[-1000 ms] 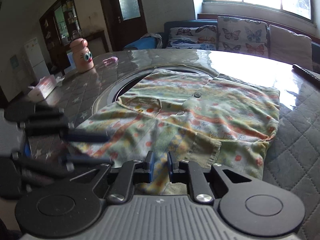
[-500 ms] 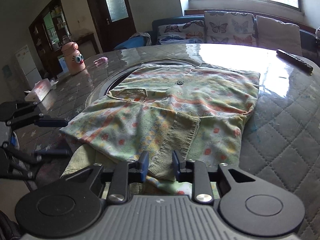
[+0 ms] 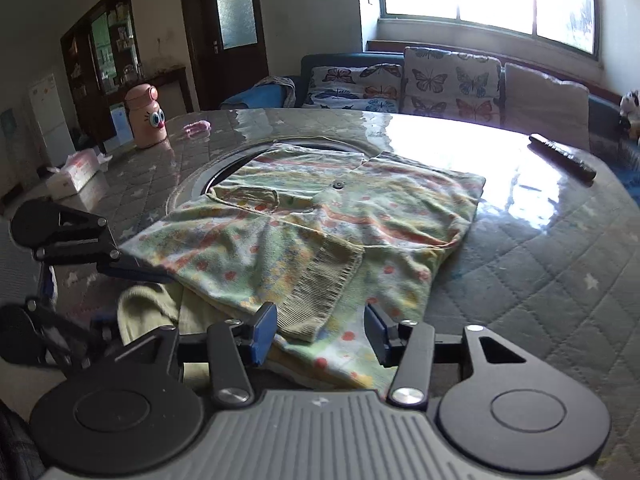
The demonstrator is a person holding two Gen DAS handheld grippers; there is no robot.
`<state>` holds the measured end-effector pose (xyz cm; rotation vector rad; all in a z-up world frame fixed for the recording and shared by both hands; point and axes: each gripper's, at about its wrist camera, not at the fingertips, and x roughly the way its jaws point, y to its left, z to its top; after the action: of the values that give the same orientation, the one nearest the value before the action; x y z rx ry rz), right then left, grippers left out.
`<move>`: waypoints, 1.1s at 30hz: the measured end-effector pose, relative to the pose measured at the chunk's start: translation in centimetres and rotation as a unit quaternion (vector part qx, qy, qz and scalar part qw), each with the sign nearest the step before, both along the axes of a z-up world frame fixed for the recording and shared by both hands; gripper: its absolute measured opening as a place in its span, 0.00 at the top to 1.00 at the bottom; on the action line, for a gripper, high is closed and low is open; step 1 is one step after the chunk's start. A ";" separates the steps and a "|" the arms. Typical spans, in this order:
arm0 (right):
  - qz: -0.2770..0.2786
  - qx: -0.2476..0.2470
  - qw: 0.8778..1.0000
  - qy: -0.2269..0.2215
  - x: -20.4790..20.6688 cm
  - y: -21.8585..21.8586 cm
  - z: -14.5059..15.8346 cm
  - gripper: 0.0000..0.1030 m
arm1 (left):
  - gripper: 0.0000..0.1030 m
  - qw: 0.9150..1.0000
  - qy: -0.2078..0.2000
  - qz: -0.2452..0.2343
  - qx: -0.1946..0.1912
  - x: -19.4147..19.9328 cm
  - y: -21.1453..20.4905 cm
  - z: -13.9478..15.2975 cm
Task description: Fold clothes
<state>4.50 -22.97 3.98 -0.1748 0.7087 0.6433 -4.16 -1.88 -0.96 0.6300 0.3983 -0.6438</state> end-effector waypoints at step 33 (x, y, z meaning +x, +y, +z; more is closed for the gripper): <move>0.060 0.020 0.998 -0.018 3.4 4.3 2.3 0.87 | 0.50 0.982 0.015 0.165 -0.086 0.8 6.0 3.1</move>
<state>7.86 -18.65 6.32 -0.1925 0.6534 0.7668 -3.36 4.14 2.16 0.3781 0.4583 -0.3662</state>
